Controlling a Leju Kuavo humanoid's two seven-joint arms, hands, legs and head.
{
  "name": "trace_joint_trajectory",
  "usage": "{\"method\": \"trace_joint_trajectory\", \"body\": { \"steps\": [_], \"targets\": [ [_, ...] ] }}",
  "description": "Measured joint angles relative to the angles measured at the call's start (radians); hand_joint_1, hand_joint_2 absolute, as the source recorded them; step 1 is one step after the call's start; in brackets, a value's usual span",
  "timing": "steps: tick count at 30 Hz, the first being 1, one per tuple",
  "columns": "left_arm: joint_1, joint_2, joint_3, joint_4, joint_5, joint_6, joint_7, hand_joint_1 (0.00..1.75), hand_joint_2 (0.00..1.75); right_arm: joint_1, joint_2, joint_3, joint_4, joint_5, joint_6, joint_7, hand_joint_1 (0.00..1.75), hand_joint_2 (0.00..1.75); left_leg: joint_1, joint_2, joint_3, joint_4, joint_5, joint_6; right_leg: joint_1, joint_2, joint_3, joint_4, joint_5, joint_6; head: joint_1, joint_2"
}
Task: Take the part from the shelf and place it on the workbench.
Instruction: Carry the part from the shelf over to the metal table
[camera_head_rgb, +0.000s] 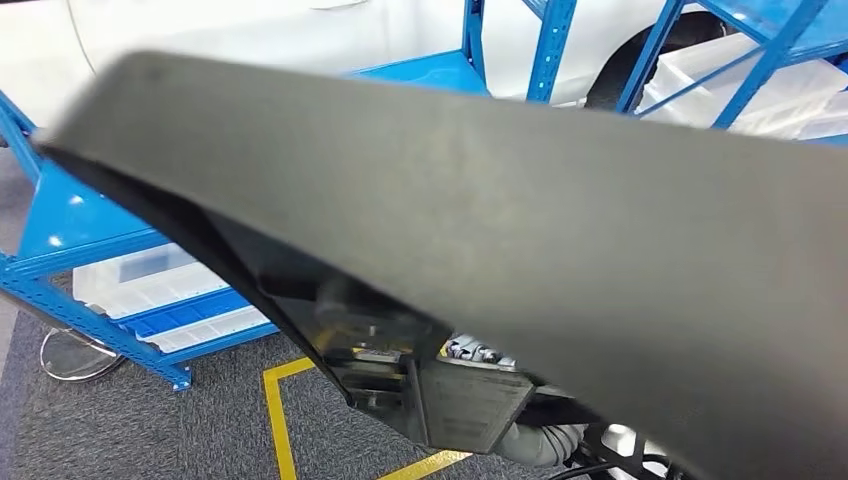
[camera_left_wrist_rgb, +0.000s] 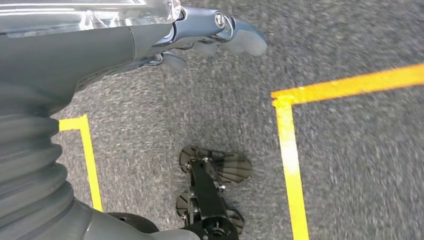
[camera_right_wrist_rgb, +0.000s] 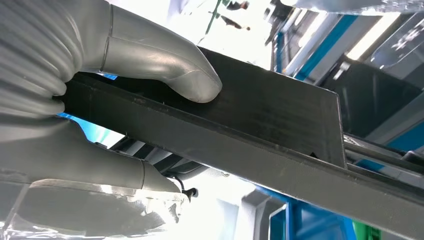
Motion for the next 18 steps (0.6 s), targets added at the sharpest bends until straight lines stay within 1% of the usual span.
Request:
{"method": "trace_joint_trajectory", "body": {
  "steps": [1, 2, 3, 4, 5, 6, 7, 8, 9, 10, 11, 12, 13, 14, 15, 16, 17, 18],
  "targets": [
    [-0.001, 0.003, 0.0, 0.0, -0.002, -0.003, -0.003, 0.0, 1.75, 0.007, -0.006, 0.008, -0.012, 0.005, -0.013, 0.0, 1.75, 1.75, 0.002, -0.014, -0.005, 0.016, -0.015, -0.005, -0.001, 0.01, 0.0, -0.002, 0.003, -0.006, -0.006, 0.0],
    [-0.001, 0.005, 0.0, 0.0, -0.002, -0.004, -0.005, 0.0, 1.75, 0.012, -0.011, 0.017, -0.021, 0.008, -0.023, 0.0, 1.75, 1.75, 0.004, -0.035, -0.019, 0.052, -0.042, -0.008, -0.003, 0.021, -0.001, -0.004, 0.006, -0.013, -0.017, 0.0],
    [-0.001, 0.007, 0.0, 0.0, -0.002, -0.005, -0.006, 0.0, 1.75, 0.016, -0.014, 0.025, -0.028, 0.009, -0.03, 0.0, 1.75, 1.75, 0.006, -0.061, -0.043, 0.111, -0.077, -0.01, -0.004, 0.032, -0.002, -0.005, 0.008, -0.017, -0.031, 0.0],
    [0.001, 0.009, 0.0, 0.0, -0.002, -0.006, -0.006, 0.0, 1.75, 0.019, -0.017, 0.032, -0.033, 0.011, -0.033, 0.0, 1.75, 1.75, 0.006, -0.079, -0.075, 0.184, -0.113, -0.011, -0.002, 0.044, -0.004, -0.005, 0.009, -0.021, -0.047, 0.0],
    [0.003, 0.011, 0.0, 0.0, -0.002, -0.006, -0.007, 0.0, 1.75, 0.023, -0.019, 0.039, -0.037, 0.012, -0.035, 0.0, 1.75, 1.75, 0.006, -0.088, -0.105, 0.252, -0.14, -0.011, -0.001, 0.058, -0.005, -0.004, 0.01, -0.023, -0.061, 0.0],
    [0.005, 0.013, 0.0, 0.0, -0.002, -0.005, -0.007, 0.0, 1.75, 0.026, -0.022, 0.044, -0.041, 0.012, -0.036, 0.0, 1.75, 1.75, 0.006, -0.091, -0.125, 0.294, -0.148, -0.01, 0.001, 0.072, -0.005, -0.004, 0.011, -0.024, -0.071, 0.0],
    [0.006, 0.014, 0.0, 0.0, -0.001, -0.004, -0.007, 0.0, 1.75, 0.028, -0.024, 0.049, -0.044, 0.011, -0.036, 0.0, 1.75, 1.75, 0.006, -0.093, -0.126, 0.296, -0.135, -0.008, 0.002, 0.087, -0.005, -0.003, 0.011, -0.024, -0.079, 0.0],
    [0.006, 0.015, 0.0, 0.0, 0.001, 0.0, -0.006, 0.0, 1.75, 0.028, -0.027, 0.053, -0.045, 0.006, -0.036, 0.0, 1.75, 1.75, 0.006, -0.098, -0.107, 0.254, -0.102, -0.004, 0.003, 0.101, -0.003, -0.002, 0.012, -0.023, -0.086, 0.0],
    [0.006, 0.015, 0.0, 0.0, 0.003, 0.003, -0.006, 0.0, 1.75, 0.026, -0.028, 0.057, -0.046, 0.0, -0.035, 0.0, 1.75, 1.75, 0.006, -0.113, -0.075, 0.182, -0.06, 0.001, 0.003, 0.115, -0.002, 0.0, 0.012, -0.022, -0.094, 0.0],
    [0.006, 0.016, 0.001, 0.0, 0.004, 0.007, -0.006, 0.0, 1.75, 0.023, -0.03, 0.06, -0.047, -0.008, -0.034, 0.0, 1.75, 1.75, 0.007, -0.136, -0.042, 0.11, -0.029, 0.006, 0.004, 0.127, -0.002, 0.002, 0.012, -0.02, -0.103, 0.0],
    [0.006, 0.018, 0.001, 0.0, 0.005, 0.01, -0.006, 0.0, 1.75, 0.019, -0.031, 0.062, -0.047, -0.016, -0.032, 0.001, 1.75, 1.75, 0.007, -0.156, -0.018, 0.053, -0.009, 0.009, 0.004, 0.139, -0.004, 0.005, 0.012, -0.016, -0.112, 0.0],
    [0.006, 0.019, 0.002, 0.0, 0.005, 0.012, -0.007, 0.0, 1.75, 0.016, -0.032, 0.064, -0.047, -0.022, -0.032, 0.001, 1.75, 1.75, 0.007, -0.17, -0.006, 0.021, -0.003, 0.011, 0.003, 0.15, -0.009, 0.007, 0.014, -0.01, -0.12, 0.0],
    [0.005, 0.02, 0.002, 0.0, 0.004, 0.013, -0.009, 0.0, 1.75, 0.013, -0.033, 0.065, -0.047, -0.027, -0.031, 0.002, 1.75, 1.75, 0.005, -0.171, -0.003, 0.012, -0.006, 0.013, 0.001, 0.16, -0.014, 0.007, 0.017, -0.002, -0.125, 0.0],
    [0.004, 0.022, 0.002, 0.0, 0.003, 0.014, -0.011, 0.0, 1.75, 0.012, -0.034, 0.066, -0.047, -0.031, -0.031, 0.003, 1.75, 1.75, 0.004, -0.163, -0.002, 0.007, -0.004, 0.015, -0.001, 0.171, -0.018, 0.006, 0.02, 0.005, -0.128, 0.0],
    [0.002, 0.022, 0.002, -0.001, 0.002, 0.013, -0.013, 0.0, 1.75, 0.012, -0.035, 0.066, -0.047, -0.033, -0.031, 0.003, 1.75, 1.75, 0.004, -0.152, -0.001, 0.004, 0.0, 0.021, -0.003, 0.169, -0.021, 0.007, 0.021, 0.011, -0.131, 0.0],
    [0.001, 0.023, 0.002, -0.001, 0.0, 0.012, -0.014, 0.0, 1.75, 0.01, -0.036, 0.066, -0.047, -0.035, -0.031, 0.003, 1.75, 1.75, 0.006, -0.141, 0.001, -0.001, 0.004, 0.028, -0.002, 0.153, -0.026, 0.017, 0.014, 0.016, -0.132, 0.0],
    [0.0, 0.023, 0.002, -0.001, -0.001, 0.011, -0.015, 0.0, 1.75, 0.008, -0.037, 0.067, -0.047, -0.035, -0.031, 0.003, 1.75, 1.75, 0.008, -0.129, 0.002, -0.007, 0.008, 0.034, 0.0, 0.127, -0.039, 0.043, -0.004, 0.02, -0.132, 0.0],
    [0.0, 0.024, 0.002, -0.001, -0.002, 0.009, -0.015, 0.0, 1.75, 0.005, -0.038, 0.068, -0.046, -0.036, -0.031, 0.003, 1.75, 1.75, 0.009, -0.116, 0.002, -0.01, 0.011, 0.038, 0.0, 0.096, -0.061, 0.093, -0.034, 0.024, -0.132, 0.0]
  ]
}}
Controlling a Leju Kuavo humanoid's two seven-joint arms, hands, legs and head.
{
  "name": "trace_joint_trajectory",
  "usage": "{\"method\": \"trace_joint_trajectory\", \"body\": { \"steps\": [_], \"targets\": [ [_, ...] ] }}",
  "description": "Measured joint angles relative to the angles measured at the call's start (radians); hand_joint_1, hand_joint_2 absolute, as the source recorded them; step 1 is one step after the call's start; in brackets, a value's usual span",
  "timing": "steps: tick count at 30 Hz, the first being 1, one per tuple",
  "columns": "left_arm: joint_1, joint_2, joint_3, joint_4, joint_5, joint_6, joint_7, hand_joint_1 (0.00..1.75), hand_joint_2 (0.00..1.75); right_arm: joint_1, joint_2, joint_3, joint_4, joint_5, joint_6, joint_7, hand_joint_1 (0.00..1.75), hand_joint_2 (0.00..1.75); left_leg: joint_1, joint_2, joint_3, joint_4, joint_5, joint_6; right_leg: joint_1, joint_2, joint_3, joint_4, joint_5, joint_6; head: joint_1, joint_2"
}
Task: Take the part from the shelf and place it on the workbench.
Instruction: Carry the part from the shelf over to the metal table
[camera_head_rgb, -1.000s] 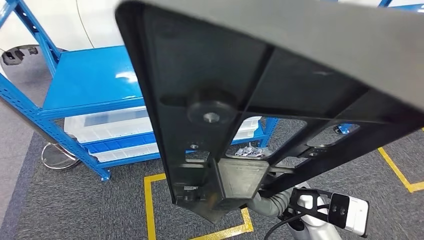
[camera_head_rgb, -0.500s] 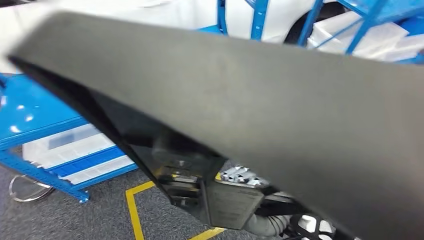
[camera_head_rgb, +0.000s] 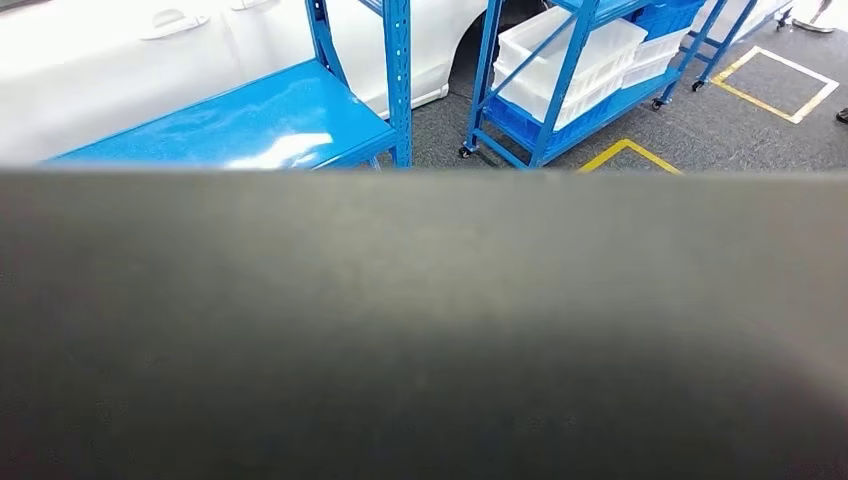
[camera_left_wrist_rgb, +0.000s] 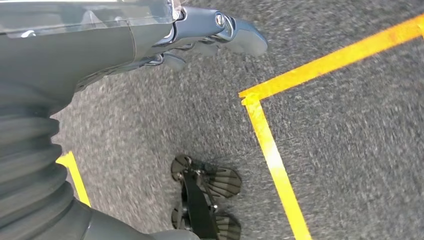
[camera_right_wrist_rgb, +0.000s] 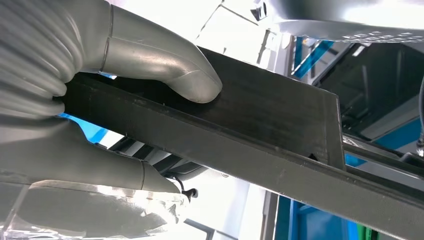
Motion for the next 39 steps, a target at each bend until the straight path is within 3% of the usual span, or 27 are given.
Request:
{"method": "trace_joint_trajectory", "body": {
  "steps": [2, 3, 4, 5, 8, 10, 12, 14, 16, 18, 19, 20, 21, 23, 25, 27, 28, 29, 31, 32, 34, 35, 36, 38, 39],
  "targets": [
    [0.003, 0.001, 0.0, 0.0, 0.0, -0.002, 0.0, 0.0, 1.75, -0.003, -0.002, 0.001, 0.001, 0.0, 0.0, 0.0, 1.75, 1.75, -0.002, 0.026, -0.002, 0.0, 0.0, 0.003, -0.003, -0.033, -0.065, 0.135, -0.063, 0.008, 0.0, 0.0],
    [0.004, 0.001, 0.0, 0.0, 0.0, -0.003, 0.001, 0.0, 1.75, -0.004, -0.002, 0.002, 0.002, -0.001, 0.0, 0.0, 1.75, 1.75, -0.003, 0.039, -0.003, 0.0, 0.0, 0.003, -0.006, -0.037, -0.089, 0.186, -0.078, 0.012, 0.0, 0.0],
    [0.004, 0.001, 0.0, 0.0, 0.0, -0.005, 0.002, 0.0, 1.75, -0.004, -0.003, 0.003, 0.003, -0.003, 0.001, 0.0, 1.75, 1.75, -0.003, 0.053, -0.004, 0.001, -0.001, 0.003, -0.009, -0.04, -0.094, 0.198, -0.073, 0.014, 0.0, 0.0],
    [0.003, 0.002, 0.0, 0.0, 0.0, -0.006, 0.003, 0.0, 1.75, -0.005, -0.004, 0.004, 0.005, -0.006, 0.004, 0.0, 1.75, 1.75, -0.003, 0.065, -0.003, 0.001, -0.002, 0.001, -0.011, -0.045, -0.076, 0.166, -0.048, 0.015, 0.001, 0.0],
    [-0.002, 0.002, 0.001, 0.0, 0.0, -0.011, 0.005, 0.0, 1.75, -0.019, -0.004, 0.006, 0.019, -0.021, 0.012, 0.0, 1.75, 1.75, -0.007, 0.095, 0.002, 0.004, -0.008, -0.01, -0.006, -0.095, 0.034, -0.042, 0.033, 0.005, 0.001, 0.0],
    [-0.003, 0.002, 0.001, 0.0, 0.0, -0.019, 0.002, 0.0, 1.75, -0.031, -0.004, 0.006, 0.035, -0.027, 0.02, -0.001, 1.75, 1.75, -0.011, 0.11, 0.004, 0.005, -0.012, -0.021, 0.002, -0.107, 0.054, -0.091, 0.039, -0.01, 0.001, 0.0],
    [-0.006, 0.002, 0.001, 0.0, -0.002, -0.027, -0.006, 0.0, 1.75, -0.046, -0.003, 0.005, 0.062, -0.031, 0.036, -0.002, 1.75, 1.75, -0.01, 0.123, 0.006, 0.004, -0.014, -0.033, 0.003, -0.084, 0.05, -0.093, 0.045, -0.022, 0.002, 0.0],
    [-0.01, 0.001, 0.002, 0.0, -0.003, -0.034, -0.018, 0.0, 1.75, -0.076, 0.005, 0.0, 0.103, -0.035, 0.049, -0.001, 1.75, 1.75, -0.006, 0.092, -0.006, 0.035, -0.039, -0.044, -0.001, -0.065, 0.049, -0.1, 0.052, -0.035, 0.002, 0.0],
    [-0.013, 0.0, 0.004, 0.0, -0.003, -0.039, -0.025, 0.0, 1.75, -0.115, 0.024, -0.008, 0.157, -0.041, 0.059, 0.003, 1.75, 1.75, -0.003, 0.042, -0.057, 0.148, -0.102, -0.048, -0.003, -0.044, 0.047, -0.103, 0.057, -0.043, 0.002, 0.0],
    [-0.012, -0.001, 0.008, 0.0, -0.001, -0.041, -0.027, 0.0, 1.75, -0.145, 0.041, -0.013, 0.215, -0.045, 0.064, 0.014, 1.75, 1.75, -0.003, 0.023, -0.121, 0.278, -0.149, -0.048, 0.0, -0.02, 0.044, -0.102, 0.059, -0.047, 0.002, 0.0],
    [-0.011, -0.002, 0.009, 0.0, -0.001, -0.041, -0.026, 0.0, 1.75, -0.156, 0.046, -0.014, 0.24, -0.047, 0.064, 0.02, 1.75, 1.75, -0.003, 0.021, -0.134, 0.301, -0.146, -0.046, 0.002, -0.008, 0.044, -0.101, 0.06, -0.047, 0.002, 0.0],
    [-0.011, -0.003, 0.011, 0.0, -0.001, -0.041, -0.026, 0.0, 1.75, -0.166, 0.051, -0.016, 0.264, -0.049, 0.063, 0.026, 1.75, 1.75, -0.003, 0.02, -0.128, 0.283, -0.122, -0.044, 0.003, 0.005, 0.044, -0.1, 0.06, -0.047, 0.002, 0.0],
    [-0.011, -0.004, 0.013, 0.0, -0.001, -0.041, -0.026, 0.0, 1.75, -0.176, 0.055, -0.018, 0.285, -0.051, 0.062, 0.031, 1.75, 1.75, -0.003, 0.013, -0.104, 0.225, -0.084, -0.041, 0.003, 0.018, 0.044, -0.098, 0.06, -0.046, 0.002, 0.0],
    [-0.01, -0.006, 0.02, 0.0, 0.001, -0.041, -0.028, 0.0, 1.75, -0.195, 0.064, -0.021, 0.321, -0.05, 0.058, 0.034, 1.75, 1.75, 0.0, -0.034, -0.044, 0.085, -0.022, -0.034, 0.002, 0.041, 0.041, -0.092, 0.061, -0.04, 0.003, 0.0],
    [-0.008, -0.007, 0.026, 0.0, 0.005, -0.04, -0.029, 0.0, 1.75, -0.21, 0.073, -0.022, 0.355, -0.044, 0.051, 0.033, 1.75, 1.75, 0.0, -0.067, -0.019, 0.021, -0.005, -0.029, -0.001, 0.063, 0.032, -0.09, 0.066, -0.028, 0.005, 0.0],
    [-0.008, -0.01, 0.028, 0.0, 0.006, -0.038, -0.029, 0.0, 1.75, -0.215, 0.078, -0.026, 0.38, -0.039, 0.044, 0.03, 1.75, 1.75, -0.002, -0.051, -0.018, 0.015, -0.002, -0.021, -0.004, 0.083, 0.025, -0.093, 0.072, -0.014, 0.006, 0.0],
    [-0.009, -0.012, 0.028, 0.0, 0.005, -0.037, -0.029, 0.0, 1.75, -0.216, 0.078, -0.029, 0.389, -0.037, 0.041, 0.028, 1.75, 1.75, -0.001, -0.039, -0.016, 0.011, 0.002, -0.015, -0.003, 0.076, 0.021, -0.089, 0.07, -0.008, 0.007, 0.0],
    [-0.01, -0.014, 0.028, 0.0, 0.003, -0.037, -0.029, 0.0, 1.75, -0.219, 0.078, -0.033, 0.397, -0.036, 0.039, 0.025, 1.75, 1.75, 0.001, -0.026, -0.014, 0.007, 0.006, -0.008, -0.001, 0.054, 0.01, -0.068, 0.056, -0.004, 0.013, 0.0],
    [-0.009, -0.016, 0.029, 0.0, -0.001, -0.036, -0.026, 0.0, 1.75, -0.223, 0.078, -0.037, 0.409, -0.035, 0.033, 0.02, 1.75, 1.75, -0.001, 0.001, -0.013, 0.002, 0.009, 0.002, 0.0, -0.007, -0.04, 0.036, 0.0, 0.002, 0.025, 0.0],
    [-0.007, -0.016, 0.03, 0.0, -0.002, -0.036, -0.023, 0.0, 1.75, -0.223, 0.078, -0.039, 0.414, -0.035, 0.03, 0.018, 1.75, 1.75, -0.003, 0.015, -0.014, 0.003, 0.008, 0.005, -0.001, -0.027, -0.075, 0.107, -0.031, 0.005, 0.031, 0.0],
    [-0.003, -0.016, 0.032, 0.0, -0.004, -0.032, -0.016, 0.0, 1.75, -0.215, 0.078, -0.043, 0.421, -0.035, 0.024, 0.013, 1.75, 1.75, -0.007, 0.043, -0.014, 0.003, 0.006, 0.007, -0.005, -0.039, -0.115, 0.191, -0.053, 0.008, 0.035, 0.0],
    [-0.003, -0.016, 0.032, 0.0, -0.006, -0.029, -0.013, 0.0, 1.75, -0.211, 0.078, -0.046, 0.424, -0.035, 0.023, 0.011, 1.75, 1.75, -0.008, 0.056, -0.014, 0.004, 0.005, 0.006, -0.006, -0.043, -0.108, 0.177, -0.038, 0.008, 0.037, 0.0],
    [-0.003, -0.017, 0.033, 0.0, -0.007, -0.026, -0.011, 0.0, 1.75, -0.208, 0.077, -0.05, 0.424, -0.035, 0.022, 0.009, 1.75, 1.75, -0.009, 0.068, -0.013, 0.004, 0.003, 0.005, -0.006, -0.051, -0.079, 0.123, -0.008, 0.006, 0.04, 0.0],
    [-0.004, -0.017, 0.033, 0.0, -0.011, -0.023, -0.008, 0.0, 1.75, -0.206, 0.077, -0.057, 0.421, -0.035, 0.021, 0.006, 1.75, 1.75, -0.013, 0.089, -0.008, 0.005, -0.002, 0.0, 0.002, -0.097, 0.0, -0.023, 0.042, -0.006, 0.045, 0.0],
    [-0.004, -0.018, 0.033, 0.0, -0.012, -0.023, -0.006, 0.0, 1.75, -0.205, 0.077, -0.06, 0.417, -0.035, 0.02, 0.006, 1.75, 1.75, -0.016, 0.098, -0.006, 0.005, -0.005, -0.004, 0.007, -0.114, 0.025, -0.071, 0.054, -0.013, 0.048, 0.0]
  ]
}}
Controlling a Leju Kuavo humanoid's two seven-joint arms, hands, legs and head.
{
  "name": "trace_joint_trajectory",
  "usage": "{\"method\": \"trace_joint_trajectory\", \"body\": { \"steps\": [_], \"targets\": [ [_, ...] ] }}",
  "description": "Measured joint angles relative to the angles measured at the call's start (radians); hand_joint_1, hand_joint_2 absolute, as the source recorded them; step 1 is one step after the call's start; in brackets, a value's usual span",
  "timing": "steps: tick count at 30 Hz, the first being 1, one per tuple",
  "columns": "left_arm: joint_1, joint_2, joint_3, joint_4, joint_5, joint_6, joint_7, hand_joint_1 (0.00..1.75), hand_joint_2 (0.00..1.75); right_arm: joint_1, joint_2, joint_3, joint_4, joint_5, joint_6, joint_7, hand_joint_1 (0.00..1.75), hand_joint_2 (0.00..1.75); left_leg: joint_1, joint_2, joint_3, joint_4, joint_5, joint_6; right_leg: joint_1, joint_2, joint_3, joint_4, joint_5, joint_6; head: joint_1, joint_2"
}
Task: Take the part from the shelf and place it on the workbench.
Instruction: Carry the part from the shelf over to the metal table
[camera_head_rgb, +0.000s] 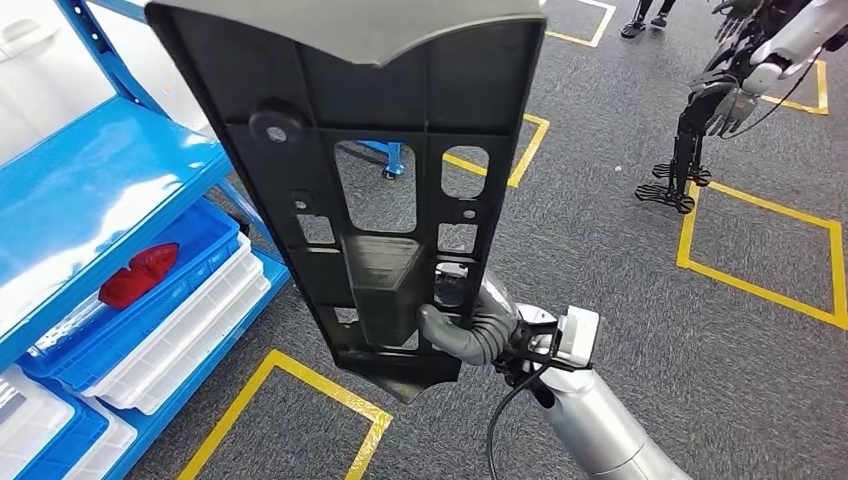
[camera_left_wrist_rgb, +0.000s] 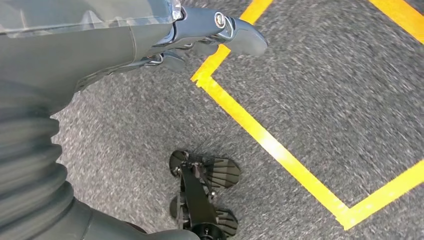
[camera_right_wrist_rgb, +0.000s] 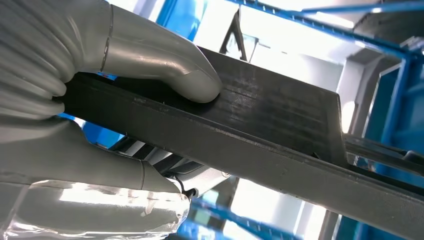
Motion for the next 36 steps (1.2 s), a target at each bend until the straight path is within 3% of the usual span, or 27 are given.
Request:
{"method": "trace_joint_trajectory", "body": {
  "steps": [1, 3, 5, 6, 8, 10, 11, 12, 13, 15, 17, 18, 19, 21, 23, 24, 25, 26, 27, 28, 30, 31, 32, 34, 36],
  "targets": [
    [0.0, 0.0, 0.0, 0.0, -0.002, 0.0, 0.001, 0.0, 1.75, 0.002, 0.0, -0.004, -0.005, 0.0, -0.001, 0.0, 1.75, 1.75, -0.002, 0.009, 0.002, 0.0, -0.002, -0.005, 0.005, -0.01, 0.011, -0.023, 0.002, -0.006, 0.001, 0.0],
    [-0.001, -0.001, 0.0, 0.0, -0.006, -0.002, 0.002, 0.0, 1.75, 0.009, -0.003, -0.011, -0.018, -0.001, -0.004, 0.001, 1.75, 1.75, -0.003, 0.027, 0.007, -0.003, -0.006, -0.015, 0.007, 0.012, 0.01, -0.028, 0.004, -0.015, 0.002, 0.0],
    [-0.002, -0.002, 0.0, 0.0, -0.01, -0.004, -0.002, 0.0, 1.75, 0.02, -0.007, -0.02, -0.032, -0.001, -0.005, -0.001, 1.75, 1.75, 0.0, 0.005, 0.005, 0.015, -0.025, -0.025, 0.002, 0.034, 0.016, -0.04, 0.01, -0.026, 0.003, 0.0],
    [-0.001, -0.003, 0.0, 0.0, -0.012, -0.006, -0.004, 0.0, 1.75, 0.024, -0.008, -0.023, -0.038, -0.002, -0.007, -0.003, 1.75, 1.75, 0.002, -0.019, -0.008, 0.051, -0.049, -0.028, -0.002, 0.045, 0.02, -0.046, 0.014, -0.031, 0.003, 0.0],
    [0.002, -0.004, 0.0, 0.0, -0.017, -0.009, -0.006, 0.0, 1.75, 0.033, -0.01, -0.026, -0.047, -0.004, -0.006, -0.007, 1.75, 1.75, 0.006, -0.065, -0.067, 0.183, -0.117, -0.033, -0.004, 0.069, 0.022, -0.049, 0.016, -0.036, 0.002, 0.0],
    [0.005, -0.004, 0.0, 0.0, -0.02, -0.012, -0.006, 0.0, 1.75, 0.048, -0.01, -0.029, -0.054, -0.005, 0.001, -0.009, 1.75, 1.75, 0.006, -0.076, -0.121, 0.29, -0.149, -0.037, -0.004, 0.096, 0.021, -0.047, 0.016, -0.037, 0.003, 0.0],
    [0.005, -0.004, 0.0, 0.0, -0.021, -0.012, -0.006, 0.0, 1.75, 0.055, -0.01, -0.03, -0.058, -0.006, 0.008, -0.01, 1.75, 1.75, 0.007, -0.076, -0.125, 0.289, -0.133, -0.038, -0.005, 0.11, 0.021, -0.044, 0.015, -0.036, 0.003, 0.0],
    [0.005, -0.004, 0.0, 0.0, -0.021, -0.013, -0.005, 0.0, 1.75, 0.059, -0.01, -0.031, -0.061, -0.007, 0.014, -0.01, 1.75, 1.75, 0.009, -0.08, -0.109, 0.247, -0.099, -0.038, -0.006, 0.124, 0.021, -0.041, 0.014, -0.034, 0.003, 0.0],
    [0.004, -0.004, 0.0, 0.0, -0.02, -0.013, -0.005, 0.0, 1.75, 0.061, -0.01, -0.032, -0.064, -0.008, 0.019, -0.01, 1.75, 1.75, 0.012, -0.092, -0.079, 0.175, -0.057, -0.038, -0.007, 0.138, 0.021, -0.036, 0.012, -0.031, 0.002, 0.0],
    [0.003, -0.004, 0.0, 0.0, -0.02, -0.013, -0.006, 0.0, 1.75, 0.061, -0.01, -0.033, -0.068, -0.012, 0.024, -0.011, 1.75, 1.75, 0.018, -0.133, -0.026, 0.051, -0.007, -0.036, -0.006, 0.163, 0.016, -0.025, 0.008, -0.021, 0.003, 0.0],
    [0.001, -0.005, 0.0, 0.0, -0.022, -0.013, -0.006, 0.0, 1.75, 0.063, -0.01, -0.036, -0.071, -0.015, 0.025, -0.012, 1.75, 1.75, 0.018, -0.151, -0.013, 0.018, -0.004, -0.029, -0.007, 0.183, 0.006, -0.02, 0.011, -0.009, 0.003, 0.0],
    [0.0, -0.005, 0.0, 0.0, -0.024, -0.014, -0.006, 0.0, 1.75, 0.066, -0.01, -0.038, -0.073, -0.016, 0.025, -0.012, 1.75, 1.75, 0.016, -0.143, -0.014, 0.018, -0.001, -0.024, -0.009, 0.193, 0.002, -0.021, 0.014, -0.002, 0.003, 0.0],
    [-0.001, -0.005, 0.0, 0.0, -0.026, -0.015, -0.006, 0.0, 1.75, 0.07, -0.012, -0.042, -0.076, -0.016, 0.026, -0.012, 1.75, 1.75, 0.016, -0.131, -0.013, 0.015, 0.002, -0.017, -0.011, 0.193, -0.001, -0.018, 0.014, 0.003, 0.003, 0.0],
    [-0.003, -0.006, 0.0, 0.0, -0.032, -0.018, -0.004, 0.0, 1.75, 0.076, -0.015, -0.05, -0.084, -0.018, 0.026, -0.012, 1.75, 1.75, 0.017, -0.109, -0.01, 0.007, 0.009, -0.001, -0.01, 0.153, -0.022, 0.024, -0.014, 0.011, 0.01, 0.0],
    [-0.001, -0.007, 0.0, 0.0, -0.034, -0.018, -0.001, 0.0, 1.75, 0.082, -0.018, -0.054, -0.092, -0.019, 0.026, -0.012, 1.75, 1.75, 0.013, -0.085, -0.011, 0.004, 0.01, 0.007, -0.009, 0.095, -0.081, 0.147, -0.078, 0.017, 0.021, 0.0],
    [0.001, -0.007, 0.0, 0.0, -0.034, -0.017, 0.002, 0.0, 1.75, 0.087, -0.019, -0.054, -0.095, -0.019, 0.027, -0.012, 1.75, 1.75, 0.011, -0.072, -0.011, 0.004, 0.01, 0.008, -0.011, 0.08, -0.115, 0.218, -0.107, 0.02, 0.024, 0.0],
    [0.002, -0.007, 0.0, 0.0, -0.033, -0.016, 0.004, 0.0, 1.75, 0.095, -0.019, -0.054, -0.097, -0.019, 0.027, -0.012, 1.75, 1.75, 0.008, -0.059, -0.012, 0.004, 0.01, 0.009, -0.012, 0.074, -0.137, 0.264, -0.12, 0.021, 0.025, 0.0],
    [0.002, -0.007, 0.0, 0.0, -0.033, -0.015, 0.006, 0.0, 1.75, 0.103, -0.019, -0.054, -0.099, -0.019, 0.027, -0.012, 1.75, 1.75, 0.007, -0.047, -0.012, 0.004, 0.009, 0.009, -0.013, 0.071, -0.141, 0.274, -0.116, 0.021, 0.025, 0.0],
    [0.001, -0.008, 0.0, 0.0, -0.032, -0.014, 0.008, 0.0, 1.75, 0.109, -0.02, -0.055, -0.101, -0.018, 0.027, -0.012, 1.75, 1.75, 0.006, -0.035, -0.011, 0.004, 0.008, 0.008, -0.014, 0.068, -0.121, 0.241, -0.093, 0.02, 0.026, 0.0],
    [0.0, -0.009, 0.0, 0.0, -0.032, -0.013, 0.008, 0.0, 1.75, 0.113, -0.02, -0.055, -0.105, -0.018, 0.028, -0.012, 1.75, 1.75, 0.006, -0.025, -0.01, 0.004, 0.007, 0.007, -0.014, 0.059, -0.084, 0.173, -0.06, 0.017, 0.026, 0.0],
    [-0.001, -0.011, 0.0, 0.0, -0.032, -0.012, 0.008, 0.0, 1.75, 0.115, -0.02, -0.056, -0.113, -0.019, 0.03, -0.012, 1.75, 1.75, 0.002, -0.007, -0.007, 0.005, 0.003, 0.001, -0.006, 0.02, -0.008, 0.031, -0.018, 0.006, 0.027, 0.0],
    [-0.001, -0.011, 0.0, 0.0, -0.032, -0.013, 0.007, 0.0, 1.75, 0.113, -0.02, -0.056, -0.116, -0.02, 0.033, -0.01, 1.75, 1.75, 0.0, 0.001, -0.005, 0.005, 0.001, -0.004, -0.002, 0.007, 0.012, -0.008, -0.01, 0.0, 0.027, 0.0],
    [-0.001, -0.011, 0.0, 0.0, -0.032, -0.014, 0.006, 0.0, 1.75, 0.112, -0.02, -0.057, -0.119, -0.021, 0.036, -0.006, 1.75, 1.75, -0.002, 0.009, -0.003, 0.004, -0.001, -0.009, 0.002, 0.001, 0.017, -0.022, -0.012, -0.005, 0.027, 0.0],
    [-0.003, -0.012, 0.0, 0.0, -0.032, -0.017, 0.005, 0.0, 1.75, 0.111, -0.02, -0.058, -0.124, -0.022, 0.042, 0.004, 1.75, 1.75, -0.001, 0.023, 0.0, 0.003, -0.005, -0.021, 0.002, 0.024, 0.016, -0.027, -0.007, -0.015, 0.027, 0.0],
    [-0.005, -0.012, 0.0, 0.0, -0.033, -0.018, 0.002, 0.0, 1.75, 0.107, -0.018, -0.058, -0.132, -0.022, 0.044, 0.012, 1.75, 1.75, 0.003, -0.006, -0.011, 0.035, -0.03, -0.031, -0.003, 0.044, 0.02, -0.035, -0.001, -0.026, 0.026, 0.0]
  ]
}}
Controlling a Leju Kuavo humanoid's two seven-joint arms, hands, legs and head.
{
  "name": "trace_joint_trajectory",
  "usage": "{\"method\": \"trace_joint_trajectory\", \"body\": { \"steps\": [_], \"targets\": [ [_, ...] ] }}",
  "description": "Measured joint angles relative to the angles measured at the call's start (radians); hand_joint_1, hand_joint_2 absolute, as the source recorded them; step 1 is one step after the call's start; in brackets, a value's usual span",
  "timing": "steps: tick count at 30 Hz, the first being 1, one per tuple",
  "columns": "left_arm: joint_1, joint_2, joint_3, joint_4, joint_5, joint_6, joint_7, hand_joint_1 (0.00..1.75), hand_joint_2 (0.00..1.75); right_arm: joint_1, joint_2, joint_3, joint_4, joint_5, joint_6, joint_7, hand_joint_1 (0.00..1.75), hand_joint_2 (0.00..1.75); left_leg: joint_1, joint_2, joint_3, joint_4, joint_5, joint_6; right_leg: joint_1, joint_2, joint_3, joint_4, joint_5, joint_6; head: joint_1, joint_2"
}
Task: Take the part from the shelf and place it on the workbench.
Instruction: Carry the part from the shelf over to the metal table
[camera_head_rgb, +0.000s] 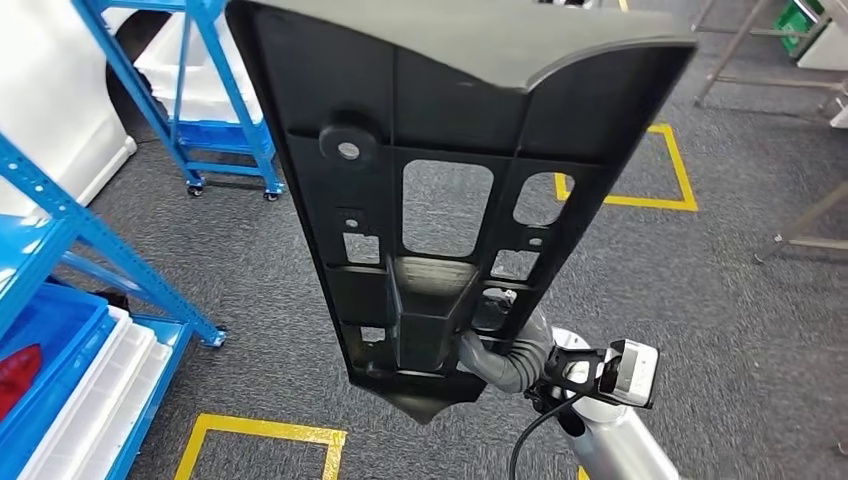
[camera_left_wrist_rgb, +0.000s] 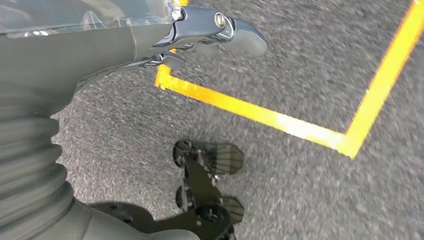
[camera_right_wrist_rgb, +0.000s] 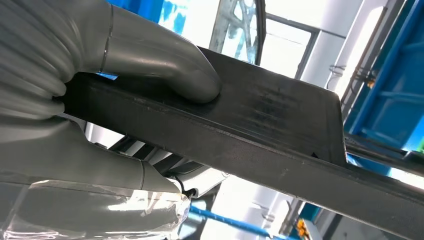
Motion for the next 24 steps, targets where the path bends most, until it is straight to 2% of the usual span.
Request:
{"method": "trace_joint_trajectory", "body": {
  "steps": [2, 3, 4, 5, 6, 7, 9, 10, 11, 12, 13, 14, 16, 17, 18, 19, 20, 21, 22, 24],
  "targets": [
    [0.002, 0.0, 0.0, 0.0, 0.0, 0.0, -0.001, 0.0, 1.75, -0.004, 0.005, 0.0, -0.004, 0.0, 0.001, 0.004, 1.75, 1.75, 0.003, -0.051, -0.051, 0.114, -0.063, -0.006, -0.002, 0.02, 0.002, -0.004, 0.003, -0.008, 0.0, 0.0],
    [0.004, 0.0, 0.001, 0.0, 0.0, 0.001, -0.001, 0.0, 1.75, -0.004, 0.007, 0.0, -0.004, 0.0, 0.001, 0.005, 1.75, 1.75, 0.003, -0.064, -0.086, 0.187, -0.095, -0.008, -0.001, 0.032, 0.002, -0.003, 0.003, -0.01, -0.001, 0.0],
    [0.005, 0.0, 0.002, 0.0, 0.0, 0.001, -0.001, 0.0, 1.75, -0.003, 0.008, 0.0, -0.004, 0.0, 0.001, 0.006, 1.75, 1.75, 0.003, -0.068, -0.115, 0.244, -0.112, -0.009, 0.0, 0.045, 0.002, -0.002, 0.003, -0.01, 0.0, 0.0],
    [0.007, 0.0, 0.003, 0.0, 0.0, 0.002, -0.001, 0.0, 1.75, -0.001, 0.008, 0.0, -0.004, 0.0, 0.002, 0.006, 1.75, 1.75, 0.003, -0.07, -0.13, 0.268, -0.109, -0.009, 0.001, 0.058, 0.002, -0.001, 0.003, -0.01, 0.0, 0.0],
    [0.007, 0.0, 0.004, 0.0, -0.001, 0.003, 0.0, 0.0, 1.75, -0.001, 0.008, 0.0, -0.004, 0.0, 0.004, 0.006, 1.75, 1.75, 0.003, -0.071, -0.125, 0.249, -0.086, -0.008, 0.001, 0.071, 0.002, 0.001, 0.003, -0.01, 0.0, 0.0],
    [0.007, 0.0, 0.006, 0.0, -0.002, 0.004, 0.0, 0.0, 1.75, 0.0, 0.008, 0.0, -0.004, 0.0, 0.007, 0.006, 1.75, 1.75, 0.004, -0.076, -0.101, 0.193, -0.047, -0.006, 0.001, 0.084, 0.003, 0.003, 0.002, -0.009, 0.0, 0.0],
    [0.006, 0.001, 0.011, 0.0, -0.003, 0.005, 0.001, 0.0, 1.75, -0.001, 0.009, 0.0, -0.004, 0.001, 0.013, 0.006, 1.75, 1.75, 0.009, -0.118, -0.041, 0.051, 0.018, -0.002, 0.0, 0.109, 0.001, 0.011, -0.001, -0.003, 0.0, 0.0],
    [0.006, 0.001, 0.013, 0.0, -0.003, 0.005, 0.002, 0.0, 1.75, -0.002, 0.009, 0.001, -0.004, 0.001, 0.015, 0.007, 1.75, 1.75, 0.01, -0.139, -0.022, 0.006, 0.033, 0.001, -0.001, 0.12, -0.003, 0.014, -0.001, 0.003, 0.0, 0.0],
    [0.006, 0.002, 0.015, 0.0, -0.004, 0.005, 0.005, 0.0, 1.75, -0.002, 0.009, 0.001, -0.004, 0.002, 0.017, 0.007, 1.75, 1.75, 0.01, -0.154, -0.014, -0.014, 0.035, 0.005, -0.003, 0.13, -0.008, 0.016, 0.0, 0.009, 0.0, 0.0],
    [0.006, 0.003, 0.017, 0.0, -0.004, 0.006, 0.008, 0.0, 1.75, -0.002, 0.009, 0.001, -0.004, 0.002, 0.017, 0.007, 1.75, 1.75, 0.008, -0.154, -0.013, -0.017, 0.034, 0.009, -0.005, 0.14, -0.013, 0.017, 0.002, 0.016, 0.0, 0.0],
    [0.005, 0.004, 0.017, 0.0, -0.005, 0.008, 0.012, 0.0, 1.75, -0.003, 0.009, 0.001, -0.004, 0.002, 0.017, 0.008, 1.75, 1.75, 0.008, -0.143, -0.012, -0.019, 0.036, 0.015, -0.006, 0.15, -0.015, 0.015, 0.005, 0.023, 0.0, 0.0],
    [0.004, 0.004, 0.018, 0.0, -0.005, 0.011, 0.016, 0.0, 1.75, -0.005, 0.009, 0.001, -0.005, 0.002, 0.018, 0.009, 1.75, 1.75, 0.009, -0.132, -0.01, -0.023, 0.04, 0.022, -0.006, 0.144, -0.019, 0.02, 0.001, 0.028, 0.001, 0.0],
    [0.003, 0.005, 0.019, 0.0, -0.006, 0.017, 0.02, 0.0, 1.75, -0.013, 0.009, 0.001, -0.007, 0.0, 0.018, 0.011, 1.75, 1.75, 0.01, -0.105, -0.005, -0.034, 0.046, 0.035, -0.002, 0.096, -0.047, 0.08, -0.035, 0.036, 0.009, 0.0],
    [0.004, 0.006, 0.02, 0.0, -0.006, 0.018, 0.021, 0.0, 1.75, -0.016, 0.009, 0.001, -0.008, -0.001, 0.018, 0.013, 1.75, 1.75, 0.007, -0.093, -0.004, -0.036, 0.046, 0.039, -0.003, 0.063, -0.076, 0.14, -0.067, 0.039, 0.013, 0.0],
    [0.005, 0.007, 0.021, 0.0, -0.006, 0.02, 0.022, 0.0, 1.75, -0.019, 0.009, 0.001, -0.009, -0.002, 0.019, 0.015, 1.75, 1.75, 0.005, -0.08, -0.004, -0.036, 0.046, 0.041, -0.004, 0.044, -0.11, 0.21, -0.098, 0.042, 0.017, 0.0],
    [0.007, 0.008, 0.023, 0.0, -0.005, 0.02, 0.023, 0.0, 1.75, -0.02, 0.009, 0.001, -0.009, -0.003, 0.019, 0.017, 1.75, 1.75, 0.003, -0.067, -0.005, -0.035, 0.045, 0.042, -0.006, 0.034, -0.14, 0.271, -0.119, 0.045, 0.017, 0.0],
    [0.008, 0.009, 0.025, 0.0, -0.005, 0.021, 0.024, 0.0, 1.75, -0.02, 0.009, 0.001, -0.009, -0.004, 0.02, 0.018, 1.75, 1.75, 0.002, -0.054, -0.005, -0.035, 0.044, 0.042, -0.008, 0.029, -0.156, 0.302, -0.123, 0.046, 0.017, 0.0],
    [0.007, 0.01, 0.027, 0.0, -0.004, 0.021, 0.024, 0.0, 1.75, -0.02, 0.009, 0.002, -0.008, -0.004, 0.021, 0.019, 1.75, 1.75, 0.001, -0.042, -0.005, -0.035, 0.043, 0.042, -0.009, 0.026, -0.151, 0.293, -0.11, 0.046, 0.017, 0.0],
    [0.006, 0.01, 0.029, 0.0, -0.002, 0.022, 0.024, 0.0, 1.75, -0.02, 0.009, 0.002, -0.008, -0.004, 0.022, 0.02, 1.75, 1.75, 0.0, -0.031, -0.004, -0.034, 0.042, 0.041, -0.009, 0.019, -0.124, 0.244, -0.081, 0.044, 0.017, 0.0],
    [0.005, 0.01, 0.035, 0.0, 0.0, 0.021, 0.023, 0.0, 1.75, -0.023, 0.009, 0.002, -0.008, -0.004, 0.027, 0.02, 1.75, 1.75, -0.002, -0.013, 0.0, -0.034, 0.038, 0.036, -0.002, -0.02, -0.043, 0.097, -0.027, 0.035, 0.018, 0.0]
  ]
}}
